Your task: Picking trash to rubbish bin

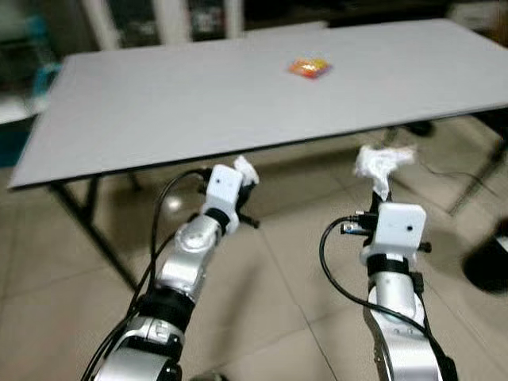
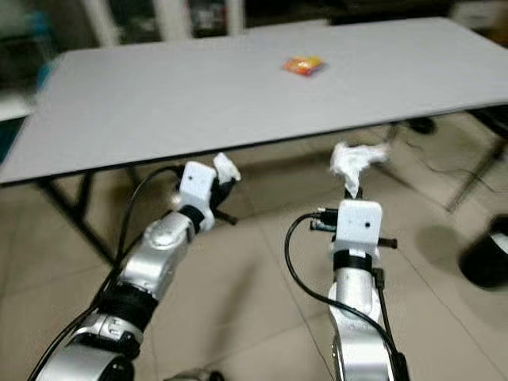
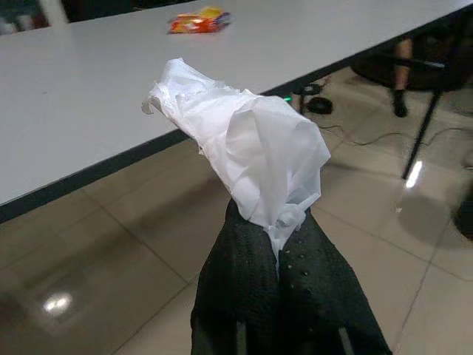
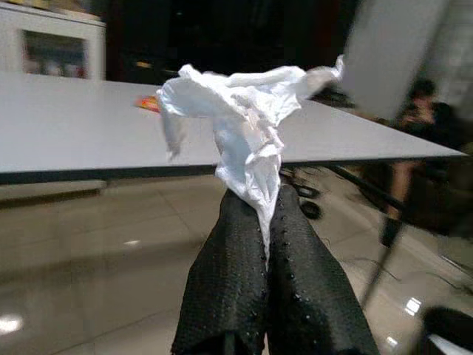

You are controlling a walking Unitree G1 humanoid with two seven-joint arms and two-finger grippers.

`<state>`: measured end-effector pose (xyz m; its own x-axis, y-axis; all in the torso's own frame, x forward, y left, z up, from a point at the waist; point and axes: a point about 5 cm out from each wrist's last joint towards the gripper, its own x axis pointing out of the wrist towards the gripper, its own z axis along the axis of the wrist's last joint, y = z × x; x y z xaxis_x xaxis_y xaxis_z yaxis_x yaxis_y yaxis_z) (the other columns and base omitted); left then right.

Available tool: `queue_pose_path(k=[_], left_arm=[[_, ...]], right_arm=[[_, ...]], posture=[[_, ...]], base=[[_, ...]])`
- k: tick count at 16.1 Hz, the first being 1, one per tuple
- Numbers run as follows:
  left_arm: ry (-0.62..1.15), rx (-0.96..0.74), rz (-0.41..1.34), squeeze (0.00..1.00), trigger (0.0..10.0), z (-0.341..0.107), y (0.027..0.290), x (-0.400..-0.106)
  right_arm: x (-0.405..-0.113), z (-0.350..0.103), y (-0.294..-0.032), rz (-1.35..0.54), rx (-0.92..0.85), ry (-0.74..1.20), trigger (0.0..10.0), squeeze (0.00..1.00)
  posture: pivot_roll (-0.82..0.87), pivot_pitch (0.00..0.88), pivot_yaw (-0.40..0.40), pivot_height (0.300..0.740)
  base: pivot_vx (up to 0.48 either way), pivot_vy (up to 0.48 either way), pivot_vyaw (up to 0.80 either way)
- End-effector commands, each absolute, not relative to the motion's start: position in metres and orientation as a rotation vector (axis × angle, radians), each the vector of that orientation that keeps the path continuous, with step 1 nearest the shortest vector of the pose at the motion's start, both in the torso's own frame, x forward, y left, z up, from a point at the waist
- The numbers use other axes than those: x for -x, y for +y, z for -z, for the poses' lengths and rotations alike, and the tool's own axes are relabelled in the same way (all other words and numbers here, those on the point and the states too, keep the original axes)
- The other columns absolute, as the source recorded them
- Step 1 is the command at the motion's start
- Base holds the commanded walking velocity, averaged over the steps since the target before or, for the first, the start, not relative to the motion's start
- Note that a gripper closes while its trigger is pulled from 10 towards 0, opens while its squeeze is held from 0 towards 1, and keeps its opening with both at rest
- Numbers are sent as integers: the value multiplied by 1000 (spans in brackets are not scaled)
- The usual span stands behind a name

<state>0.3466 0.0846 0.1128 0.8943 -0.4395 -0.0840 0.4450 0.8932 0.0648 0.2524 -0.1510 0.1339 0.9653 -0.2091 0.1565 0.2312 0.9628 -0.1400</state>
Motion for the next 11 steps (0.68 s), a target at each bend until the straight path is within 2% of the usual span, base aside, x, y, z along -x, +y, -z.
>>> queue_pose_path(k=[1,6,8,11], left_arm=[[55,-78,488,0,10000,-118,78,-348],[52,-77,512,0,10000,-119,74,-349],[112,1,509,0,10000,-116,74,-349],[60,-36,499,0,10000,-121,76,-350]], right_arm=[[-252,-135,-154,240,157,-138,10000,0],[-252,-135,-155,247,158,-137,10000,0],[-251,-134,-155,250,156,-135,10000,0],[-251,-134,-155,250,156,-134,10000,0]], posture=[[106,87,16,740],[97,85,24,740],[95,86,27,740],[94,86,27,740]], base=[[0,0,-800],[0,0,-800],[0,0,-800],[0,0,-800]])
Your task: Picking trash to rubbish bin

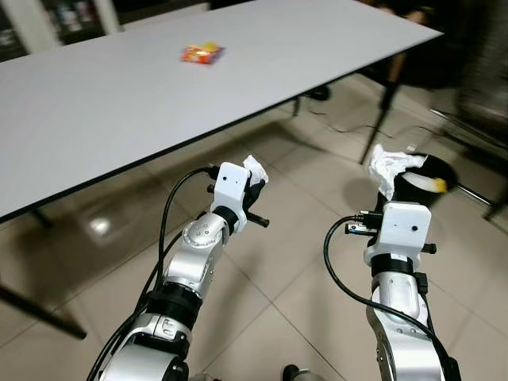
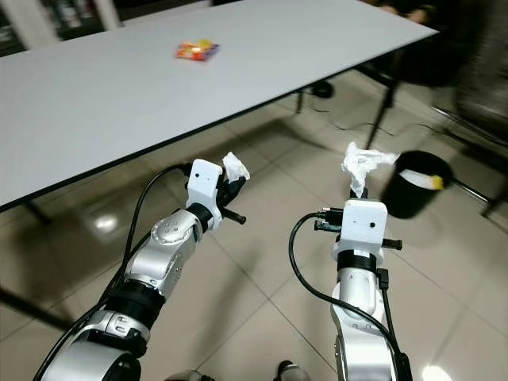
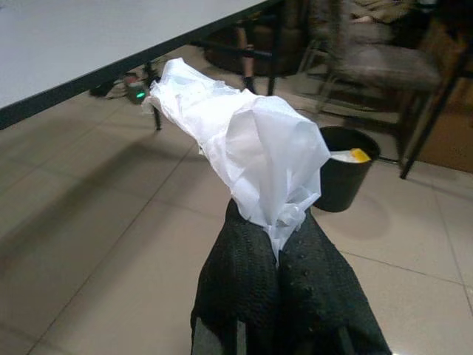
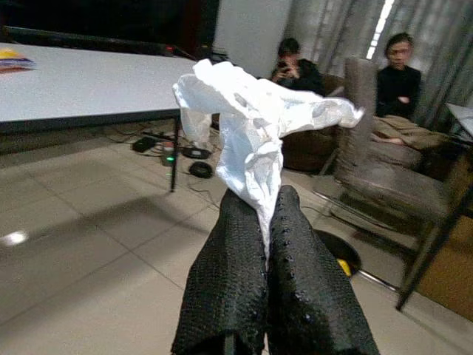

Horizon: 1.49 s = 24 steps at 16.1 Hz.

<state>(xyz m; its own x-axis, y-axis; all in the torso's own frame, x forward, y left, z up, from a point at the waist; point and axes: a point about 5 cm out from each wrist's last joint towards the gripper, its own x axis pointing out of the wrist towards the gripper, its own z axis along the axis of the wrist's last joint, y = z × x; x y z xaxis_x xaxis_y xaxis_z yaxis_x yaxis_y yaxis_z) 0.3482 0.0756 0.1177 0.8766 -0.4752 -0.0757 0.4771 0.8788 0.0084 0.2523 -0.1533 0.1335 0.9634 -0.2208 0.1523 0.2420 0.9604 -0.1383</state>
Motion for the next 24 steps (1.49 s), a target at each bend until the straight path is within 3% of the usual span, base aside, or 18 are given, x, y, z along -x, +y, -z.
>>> queue_pose_path(k=[1,8,16,24], left_arm=[[24,-59,513,0,10000,-125,75,-350],[9,-50,555,0,10000,-127,68,-348],[14,-57,601,0,10000,-124,62,-344],[29,-56,620,0,10000,-120,59,-340]], right_arm=[[-251,-134,-155,252,155,-134,10000,0],[-252,-134,-156,258,152,-135,10000,0],[-252,-134,-155,249,150,-134,10000,0],[-248,-133,-154,248,156,-135,10000,0]], posture=[[96,87,28,740],[93,83,31,740],[95,89,26,740],[80,100,30,740]], base=[[0,0,-800],[0,0,-800],[329,0,-791],[412,0,-113]])
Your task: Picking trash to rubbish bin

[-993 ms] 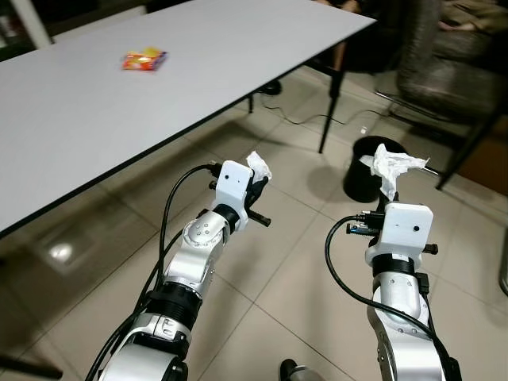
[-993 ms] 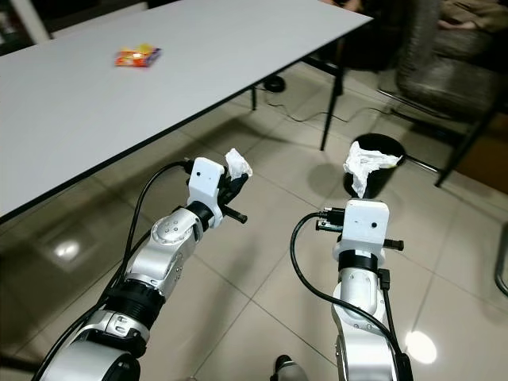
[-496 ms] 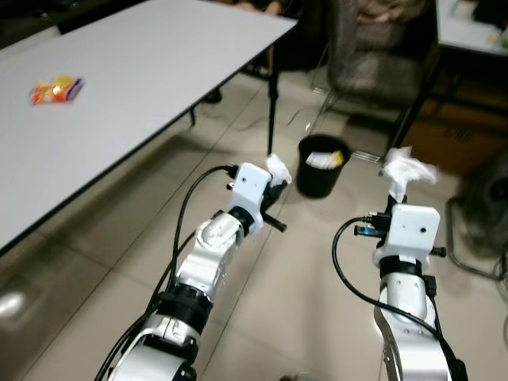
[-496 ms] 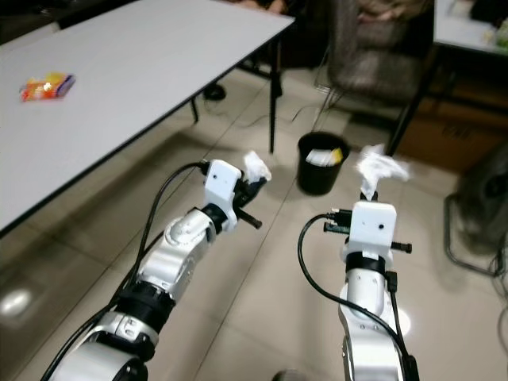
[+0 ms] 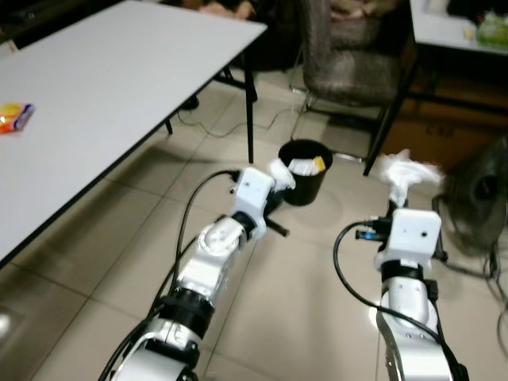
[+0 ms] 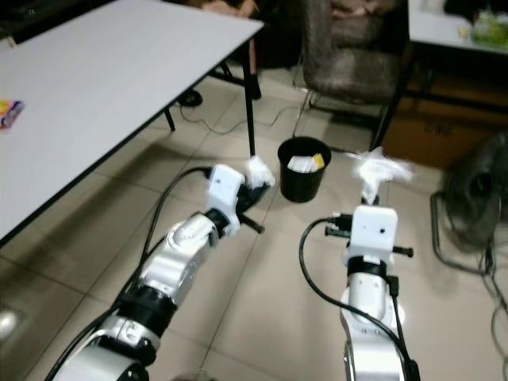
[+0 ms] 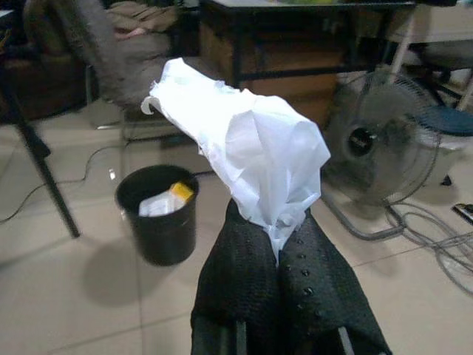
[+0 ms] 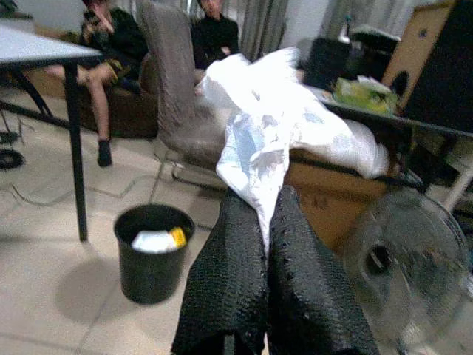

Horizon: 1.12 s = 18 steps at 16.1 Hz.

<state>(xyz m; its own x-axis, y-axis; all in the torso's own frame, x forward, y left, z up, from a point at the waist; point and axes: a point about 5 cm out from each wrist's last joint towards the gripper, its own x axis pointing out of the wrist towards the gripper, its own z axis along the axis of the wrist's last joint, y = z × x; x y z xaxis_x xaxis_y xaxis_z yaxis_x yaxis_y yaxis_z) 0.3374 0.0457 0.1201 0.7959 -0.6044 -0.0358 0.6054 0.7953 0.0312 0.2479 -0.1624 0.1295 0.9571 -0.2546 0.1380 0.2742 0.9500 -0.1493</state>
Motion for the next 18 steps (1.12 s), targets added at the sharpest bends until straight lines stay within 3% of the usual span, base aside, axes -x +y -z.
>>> queue_pose_path(k=[1,18], left_arm=[[32,-56,624,0,10000,-119,59,-340],[45,-70,655,0,10000,-118,56,-339]], right_arm=[[-247,-133,-155,249,158,-133,10000,0],[-246,-132,-156,251,173,-128,10000,0]], posture=[[77,101,29,740],[76,93,32,740]], base=[[409,0,0],[439,0,0]])
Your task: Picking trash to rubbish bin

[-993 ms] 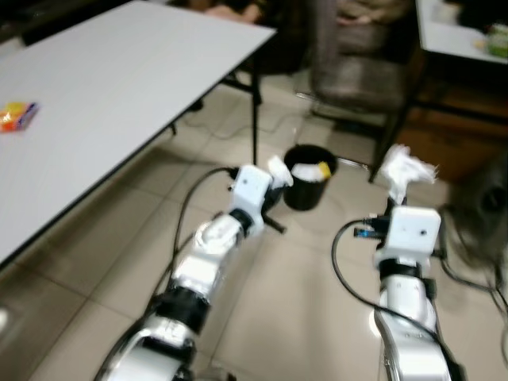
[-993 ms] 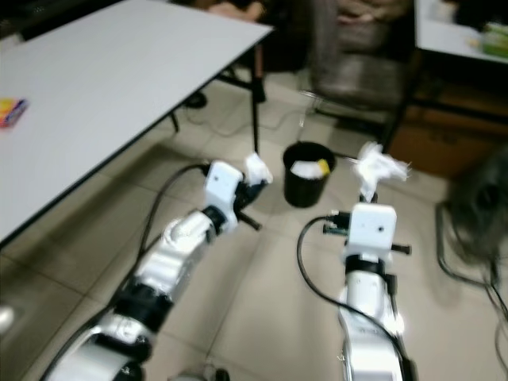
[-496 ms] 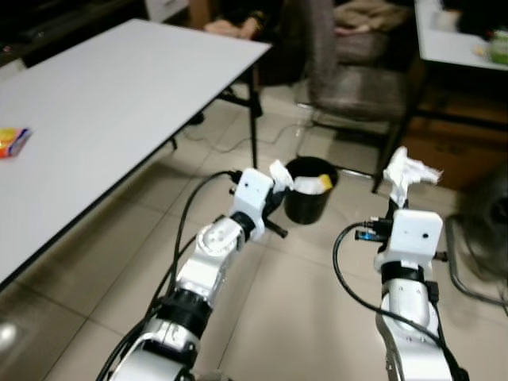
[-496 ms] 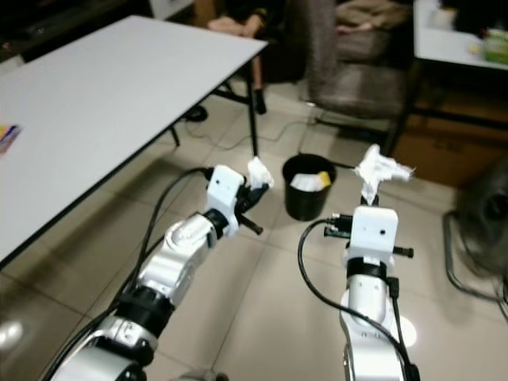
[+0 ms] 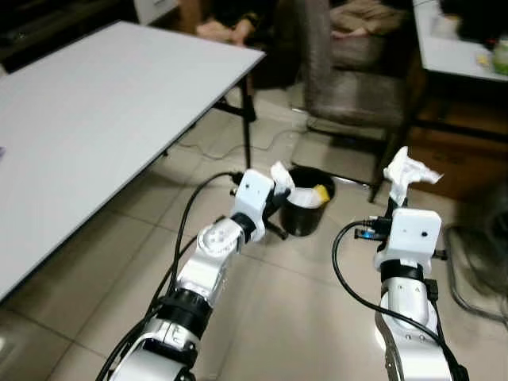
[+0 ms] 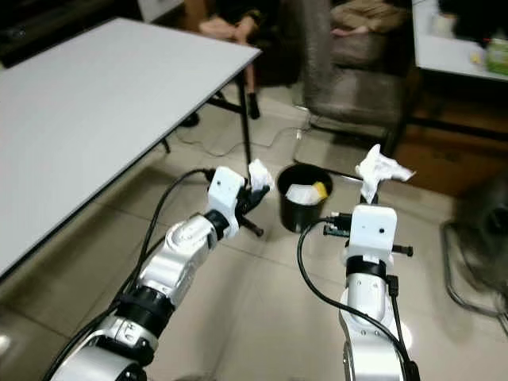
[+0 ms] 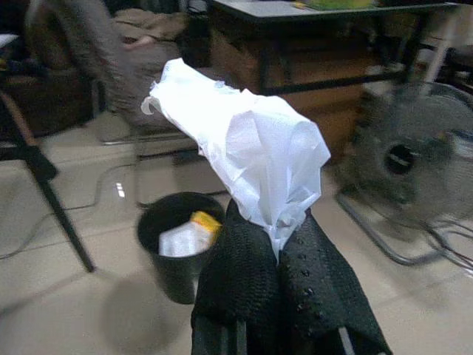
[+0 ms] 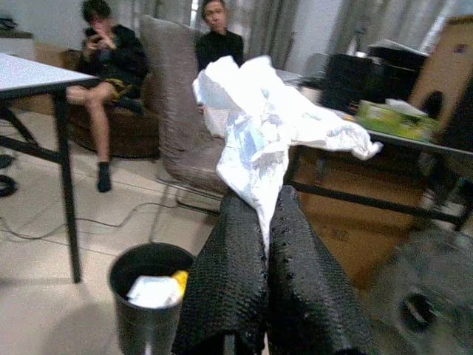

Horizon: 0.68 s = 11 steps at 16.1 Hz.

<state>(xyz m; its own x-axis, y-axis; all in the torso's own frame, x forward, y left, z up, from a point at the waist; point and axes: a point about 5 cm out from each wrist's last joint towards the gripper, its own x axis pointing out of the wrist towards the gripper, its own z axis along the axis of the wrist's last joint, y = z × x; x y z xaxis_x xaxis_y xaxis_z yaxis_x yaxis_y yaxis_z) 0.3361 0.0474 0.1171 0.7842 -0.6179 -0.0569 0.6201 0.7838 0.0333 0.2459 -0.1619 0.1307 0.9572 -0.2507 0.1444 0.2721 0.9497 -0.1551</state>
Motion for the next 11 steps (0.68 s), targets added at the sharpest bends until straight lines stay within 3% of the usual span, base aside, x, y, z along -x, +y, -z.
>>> queue_pose_path(k=[1,9,11], left_arm=[[44,-70,659,0,10000,-118,55,-338],[27,-88,676,0,10000,-120,52,-337],[30,-88,675,0,10000,-119,52,-337]], right_arm=[[-246,-132,-156,251,175,-128,10000,0],[-248,-131,-156,251,173,-119,10000,0],[-248,-130,-156,251,168,-116,10000,0]], posture=[[76,93,32,740],[81,91,28,740],[81,91,28,740]], base=[[480,0,0],[480,0,0],[480,0,-728]])
